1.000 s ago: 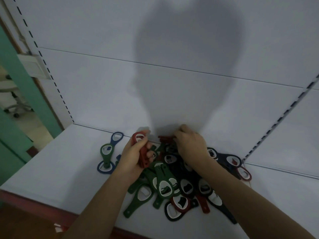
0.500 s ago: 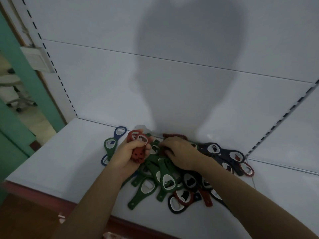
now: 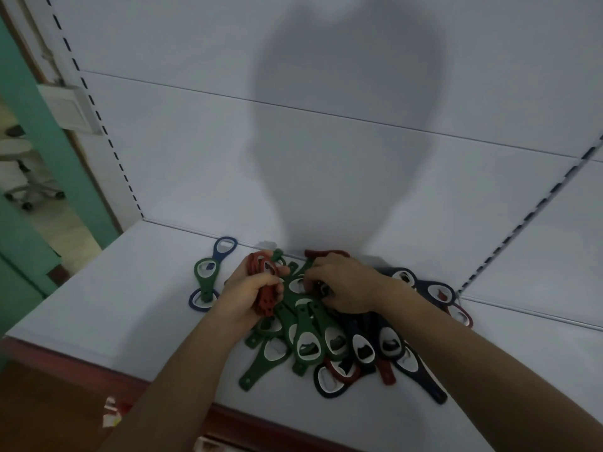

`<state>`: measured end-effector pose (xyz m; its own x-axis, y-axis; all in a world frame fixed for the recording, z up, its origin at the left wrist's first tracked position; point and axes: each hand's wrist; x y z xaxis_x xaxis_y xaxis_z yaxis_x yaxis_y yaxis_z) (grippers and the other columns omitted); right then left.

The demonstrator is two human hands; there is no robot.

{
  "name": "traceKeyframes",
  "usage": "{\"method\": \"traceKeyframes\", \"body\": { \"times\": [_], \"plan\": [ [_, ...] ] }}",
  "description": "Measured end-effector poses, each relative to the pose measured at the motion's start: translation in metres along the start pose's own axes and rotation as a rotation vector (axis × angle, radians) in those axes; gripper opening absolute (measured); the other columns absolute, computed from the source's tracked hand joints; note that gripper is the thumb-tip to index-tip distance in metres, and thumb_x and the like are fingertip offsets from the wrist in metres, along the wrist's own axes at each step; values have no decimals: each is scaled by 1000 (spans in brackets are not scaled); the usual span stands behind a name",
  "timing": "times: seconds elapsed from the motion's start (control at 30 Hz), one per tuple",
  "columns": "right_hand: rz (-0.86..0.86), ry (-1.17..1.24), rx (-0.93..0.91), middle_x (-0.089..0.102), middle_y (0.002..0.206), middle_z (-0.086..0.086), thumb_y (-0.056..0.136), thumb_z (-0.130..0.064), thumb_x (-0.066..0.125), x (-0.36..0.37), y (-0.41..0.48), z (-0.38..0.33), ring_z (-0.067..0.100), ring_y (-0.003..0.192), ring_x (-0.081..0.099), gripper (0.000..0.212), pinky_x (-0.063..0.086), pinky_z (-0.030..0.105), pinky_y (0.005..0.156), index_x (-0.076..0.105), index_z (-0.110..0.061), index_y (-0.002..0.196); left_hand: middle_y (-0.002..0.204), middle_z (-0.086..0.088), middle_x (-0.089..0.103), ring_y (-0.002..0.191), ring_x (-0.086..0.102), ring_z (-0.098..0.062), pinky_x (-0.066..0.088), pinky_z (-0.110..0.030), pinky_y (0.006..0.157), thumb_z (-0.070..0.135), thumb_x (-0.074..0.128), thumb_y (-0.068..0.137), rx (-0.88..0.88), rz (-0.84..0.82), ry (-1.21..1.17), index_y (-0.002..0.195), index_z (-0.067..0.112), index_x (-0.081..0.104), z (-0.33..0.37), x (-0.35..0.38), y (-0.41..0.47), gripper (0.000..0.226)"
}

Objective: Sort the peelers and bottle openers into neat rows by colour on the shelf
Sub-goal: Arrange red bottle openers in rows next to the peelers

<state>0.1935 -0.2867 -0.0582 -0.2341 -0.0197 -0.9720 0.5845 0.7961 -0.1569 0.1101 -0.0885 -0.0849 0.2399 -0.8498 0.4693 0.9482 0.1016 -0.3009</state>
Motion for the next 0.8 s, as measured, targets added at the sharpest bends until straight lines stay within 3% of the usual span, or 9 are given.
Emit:
{"method": "traceKeyframes", "body": {
  "times": [0.13, 0.3, 0.4, 0.5, 0.63, 0.7, 0.77, 0.8],
  "plan": [
    [81, -17, 35, 62, 113, -2, 89, -24, 64, 9, -2, -1, 21, 108, 53, 19, 45, 45, 97, 59, -24, 107, 102, -18, 71, 67, 60, -22, 49, -36, 65, -17, 50, 89, 44, -4, 32, 123, 13, 61, 1, 2, -2, 47],
    [234, 63, 178, 63, 107, -4, 94, -30, 62, 9, -4, 1, 20, 105, 54, 11, 48, 44, 95, 69, -24, 101, 106, -15, 70, 68, 57, -18, 51, -33, 60, -14, 52, 93, 136, -42, -75, 126, 19, 58, 3, 4, -7, 47],
    [198, 53, 226, 59, 111, -5, 91, -43, 66, 10, -7, -3, 20, 111, 52, 21, 46, 45, 98, 68, -27, 105, 109, -11, 74, 70, 59, -17, 55, -31, 60, -11, 53, 96, 182, -46, -139, 135, 20, 53, 4, 8, -6, 50],
    [190, 4, 249, 58, 117, -4, 89, -41, 68, 21, -5, -8, 23, 120, 48, 25, 41, 48, 101, 65, -27, 110, 106, -6, 76, 70, 59, -15, 55, -30, 60, -11, 52, 97, 218, -33, -167, 138, 19, 51, 2, 13, -5, 51],
    [358, 135, 338, 68, 108, -9, 88, -39, 71, 26, -4, -6, 20, 112, 55, 22, 45, 45, 99, 70, -28, 107, 112, -10, 75, 68, 57, -14, 52, -27, 56, -10, 56, 95, 240, -1, -199, 140, 14, 51, 1, 17, -6, 51],
    [552, 274, 379, 71, 98, -12, 88, -33, 72, 26, -10, -3, 10, 97, 62, 20, 52, 38, 92, 73, -25, 107, 119, -14, 72, 68, 56, -14, 51, -26, 58, -7, 62, 91, 246, 13, -198, 138, 12, 53, 0, 17, -6, 51],
    [685, 458, 398, 67, 88, -20, 91, -23, 73, 21, -21, -8, -9, 82, 62, 17, 50, 12, 80, 75, -19, 107, 111, -16, 68, 69, 56, -14, 52, -26, 61, 1, 71, 84, 250, 2, -167, 133, 13, 57, -1, 23, -6, 53],
    [713, 528, 393, 65, 87, -22, 91, -19, 74, 18, -27, -14, -15, 80, 60, 17, 47, 6, 75, 75, -16, 108, 103, -15, 66, 70, 57, -14, 52, -27, 62, 5, 74, 80, 251, -19, -142, 131, 14, 58, -2, 29, -6, 55]
  ]
}}
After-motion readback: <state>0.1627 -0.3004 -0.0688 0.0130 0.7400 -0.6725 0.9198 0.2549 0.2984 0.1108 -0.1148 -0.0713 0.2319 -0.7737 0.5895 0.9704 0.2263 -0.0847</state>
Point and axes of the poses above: each hand's wrist, its own y-axis towards the middle knuckle, its own x-axis out of the palm, z = x × y
